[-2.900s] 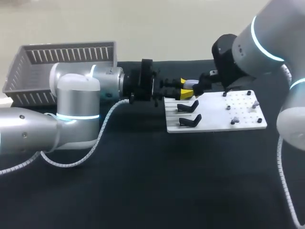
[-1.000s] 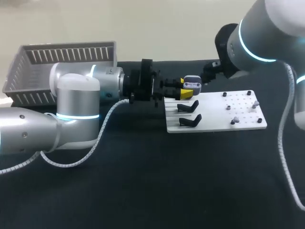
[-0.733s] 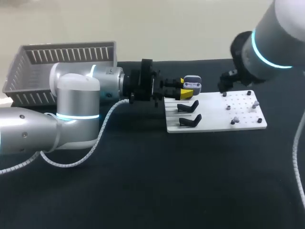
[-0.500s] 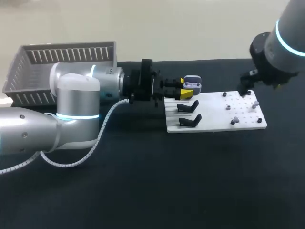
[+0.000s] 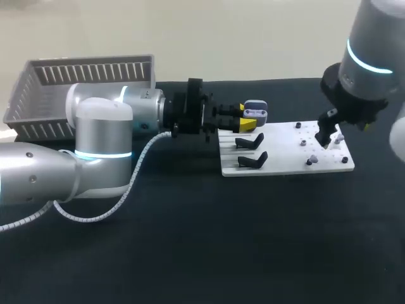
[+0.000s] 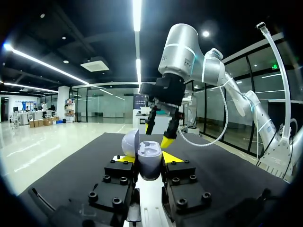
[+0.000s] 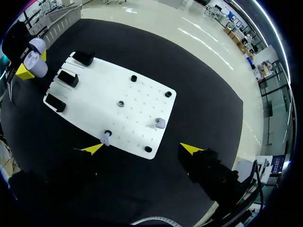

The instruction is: Pick up each earbud case from the left stands, insert the matching earbuds, close the lid, and place the case in the box.

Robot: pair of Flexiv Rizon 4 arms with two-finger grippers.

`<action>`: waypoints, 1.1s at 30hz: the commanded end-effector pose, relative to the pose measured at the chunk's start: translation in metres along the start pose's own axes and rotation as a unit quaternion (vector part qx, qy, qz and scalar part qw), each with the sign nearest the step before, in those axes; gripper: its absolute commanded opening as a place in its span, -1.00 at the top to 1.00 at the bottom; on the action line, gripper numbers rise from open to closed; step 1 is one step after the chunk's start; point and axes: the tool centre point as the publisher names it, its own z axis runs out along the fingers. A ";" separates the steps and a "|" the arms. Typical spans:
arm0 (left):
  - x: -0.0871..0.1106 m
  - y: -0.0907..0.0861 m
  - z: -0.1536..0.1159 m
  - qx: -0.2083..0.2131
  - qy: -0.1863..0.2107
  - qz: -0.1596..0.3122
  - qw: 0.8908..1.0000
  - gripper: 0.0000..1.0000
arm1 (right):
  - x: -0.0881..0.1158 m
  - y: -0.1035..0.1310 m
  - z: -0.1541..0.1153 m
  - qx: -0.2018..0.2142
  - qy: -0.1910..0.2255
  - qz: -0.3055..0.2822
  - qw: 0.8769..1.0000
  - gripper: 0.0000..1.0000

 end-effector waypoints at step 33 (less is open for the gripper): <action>0.001 -0.001 0.000 -0.002 -0.001 0.001 1.000 1.00 | -0.018 -0.021 0.051 0.026 0.028 0.025 0.999 0.21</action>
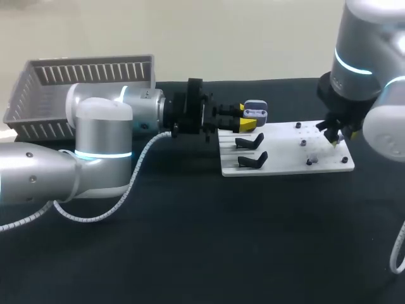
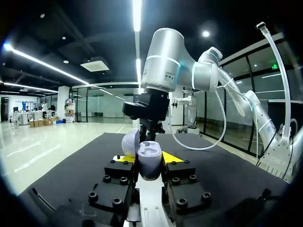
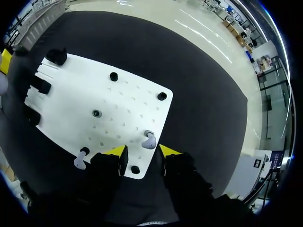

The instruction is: Pick up each earbud case from the left stands, insert the matching earbuds, close the lid, and place the case in the box.

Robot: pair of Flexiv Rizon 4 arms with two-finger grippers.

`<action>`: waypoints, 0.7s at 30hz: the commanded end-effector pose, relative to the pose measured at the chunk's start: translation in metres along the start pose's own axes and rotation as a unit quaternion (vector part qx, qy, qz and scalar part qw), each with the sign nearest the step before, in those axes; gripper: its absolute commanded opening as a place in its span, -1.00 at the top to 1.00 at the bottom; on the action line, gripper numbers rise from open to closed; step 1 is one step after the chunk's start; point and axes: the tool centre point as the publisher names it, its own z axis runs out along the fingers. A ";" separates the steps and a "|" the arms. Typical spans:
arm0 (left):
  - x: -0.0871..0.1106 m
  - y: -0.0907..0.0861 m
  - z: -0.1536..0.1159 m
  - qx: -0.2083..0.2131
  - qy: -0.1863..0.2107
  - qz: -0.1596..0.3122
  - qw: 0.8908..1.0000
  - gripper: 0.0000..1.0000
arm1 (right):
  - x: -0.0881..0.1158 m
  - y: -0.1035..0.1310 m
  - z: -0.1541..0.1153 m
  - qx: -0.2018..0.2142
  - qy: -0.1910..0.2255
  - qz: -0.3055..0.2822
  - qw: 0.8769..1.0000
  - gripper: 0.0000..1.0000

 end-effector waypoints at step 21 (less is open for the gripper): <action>0.001 -0.001 0.000 -0.002 -0.001 0.001 1.000 1.00 | -0.006 -0.003 0.011 0.054 -0.006 0.034 0.998 0.27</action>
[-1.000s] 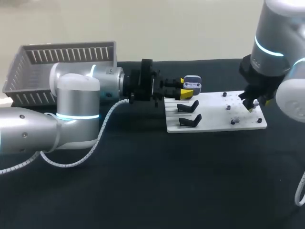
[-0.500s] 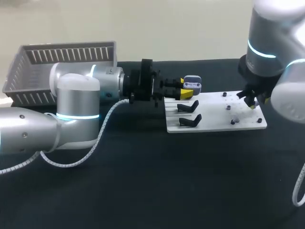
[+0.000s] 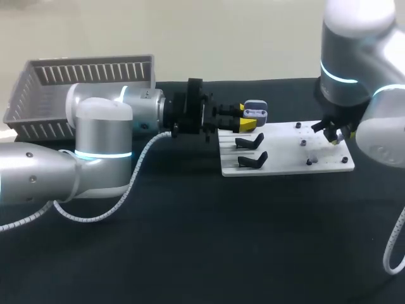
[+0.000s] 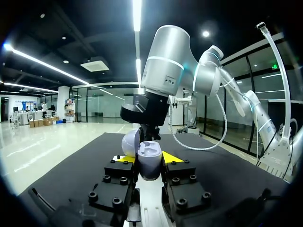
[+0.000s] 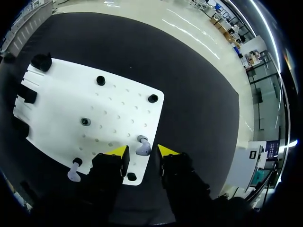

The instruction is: Pick up each earbud case from the left stands, insert the matching earbuds, close the lid, and place the case in the box.

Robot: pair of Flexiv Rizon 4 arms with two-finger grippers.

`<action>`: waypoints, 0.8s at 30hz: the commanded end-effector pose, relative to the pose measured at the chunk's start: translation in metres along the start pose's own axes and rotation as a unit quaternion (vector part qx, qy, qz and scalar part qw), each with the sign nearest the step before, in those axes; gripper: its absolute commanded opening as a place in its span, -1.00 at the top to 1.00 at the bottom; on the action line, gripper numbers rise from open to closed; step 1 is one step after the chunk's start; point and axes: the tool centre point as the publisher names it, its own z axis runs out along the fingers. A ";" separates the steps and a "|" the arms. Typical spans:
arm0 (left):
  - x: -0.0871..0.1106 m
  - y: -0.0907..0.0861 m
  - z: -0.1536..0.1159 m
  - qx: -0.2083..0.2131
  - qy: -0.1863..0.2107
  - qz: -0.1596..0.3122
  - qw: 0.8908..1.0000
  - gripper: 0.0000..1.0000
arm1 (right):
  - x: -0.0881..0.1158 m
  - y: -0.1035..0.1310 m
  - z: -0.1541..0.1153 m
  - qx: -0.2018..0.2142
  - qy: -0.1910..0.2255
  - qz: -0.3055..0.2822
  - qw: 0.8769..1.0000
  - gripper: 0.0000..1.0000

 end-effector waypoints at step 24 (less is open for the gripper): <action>0.001 -0.001 0.000 -0.002 -0.001 0.001 1.000 1.00 | 0.001 0.000 0.008 0.010 -0.006 0.012 1.000 1.00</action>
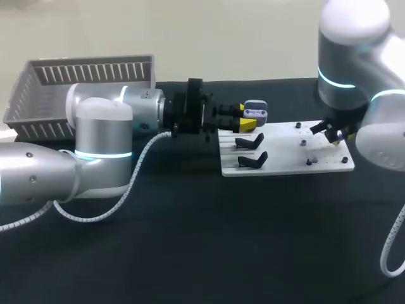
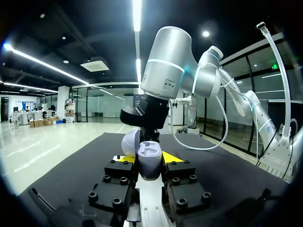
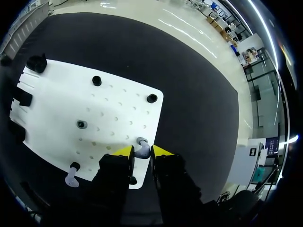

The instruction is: Pick up each earbud case from the left stands, insert the matching earbuds, close the lid, and place the case in the box.

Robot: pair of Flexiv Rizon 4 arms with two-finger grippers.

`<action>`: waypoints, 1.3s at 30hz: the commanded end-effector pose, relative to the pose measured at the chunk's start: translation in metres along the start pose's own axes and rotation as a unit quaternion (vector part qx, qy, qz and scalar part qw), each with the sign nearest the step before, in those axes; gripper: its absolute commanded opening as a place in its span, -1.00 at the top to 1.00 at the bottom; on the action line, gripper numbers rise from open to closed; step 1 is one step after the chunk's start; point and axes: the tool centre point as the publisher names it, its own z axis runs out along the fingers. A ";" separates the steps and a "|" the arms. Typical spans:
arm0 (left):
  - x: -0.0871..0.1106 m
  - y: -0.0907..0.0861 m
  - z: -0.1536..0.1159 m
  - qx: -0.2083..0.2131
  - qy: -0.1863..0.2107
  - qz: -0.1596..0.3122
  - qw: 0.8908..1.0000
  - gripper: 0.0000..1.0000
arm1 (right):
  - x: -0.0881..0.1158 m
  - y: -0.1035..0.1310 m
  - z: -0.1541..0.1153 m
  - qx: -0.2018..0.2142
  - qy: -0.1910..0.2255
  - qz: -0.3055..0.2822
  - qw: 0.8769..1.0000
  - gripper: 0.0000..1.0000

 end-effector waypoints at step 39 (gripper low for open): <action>0.001 -0.001 0.000 -0.002 -0.001 0.001 1.000 1.00 | 0.016 0.066 -0.181 -0.025 -0.056 0.080 0.995 1.00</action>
